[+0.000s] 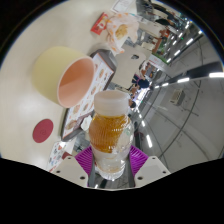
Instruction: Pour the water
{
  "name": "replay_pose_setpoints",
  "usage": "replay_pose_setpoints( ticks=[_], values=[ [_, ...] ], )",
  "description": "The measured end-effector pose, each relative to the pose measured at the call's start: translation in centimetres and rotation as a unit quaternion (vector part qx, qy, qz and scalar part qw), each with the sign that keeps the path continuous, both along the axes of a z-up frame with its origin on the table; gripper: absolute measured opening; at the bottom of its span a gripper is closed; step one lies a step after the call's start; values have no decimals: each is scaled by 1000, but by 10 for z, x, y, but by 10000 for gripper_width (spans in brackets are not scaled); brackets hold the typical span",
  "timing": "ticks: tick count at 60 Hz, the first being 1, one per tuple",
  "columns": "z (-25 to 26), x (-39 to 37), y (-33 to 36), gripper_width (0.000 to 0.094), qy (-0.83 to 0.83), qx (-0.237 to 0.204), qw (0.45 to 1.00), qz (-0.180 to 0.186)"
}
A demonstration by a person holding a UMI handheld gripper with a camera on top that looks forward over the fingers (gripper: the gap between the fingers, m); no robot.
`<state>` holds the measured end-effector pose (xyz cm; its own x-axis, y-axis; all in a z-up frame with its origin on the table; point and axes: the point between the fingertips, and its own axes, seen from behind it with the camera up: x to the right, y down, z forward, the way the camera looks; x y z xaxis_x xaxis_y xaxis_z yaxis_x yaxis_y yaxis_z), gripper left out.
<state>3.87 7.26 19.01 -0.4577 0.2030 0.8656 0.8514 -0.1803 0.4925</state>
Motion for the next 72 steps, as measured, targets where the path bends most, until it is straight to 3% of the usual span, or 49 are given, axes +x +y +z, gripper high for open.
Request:
replay_pose_setpoints(
  ticks=[7,15,28,43,67,72],
  values=[
    [3,15,-4,453,156,-4,987,-43],
    [20,27,-9,454,359,5,930,-74],
    [32,44,-9,453,651,-4,752,-102],
    [-34,54,-1,454,789,-56,600,-119],
    [-139,54,-8,470,827,-98,529,-162],
    [-136,55,-9,470,830,-85,532,-147]
  ],
)
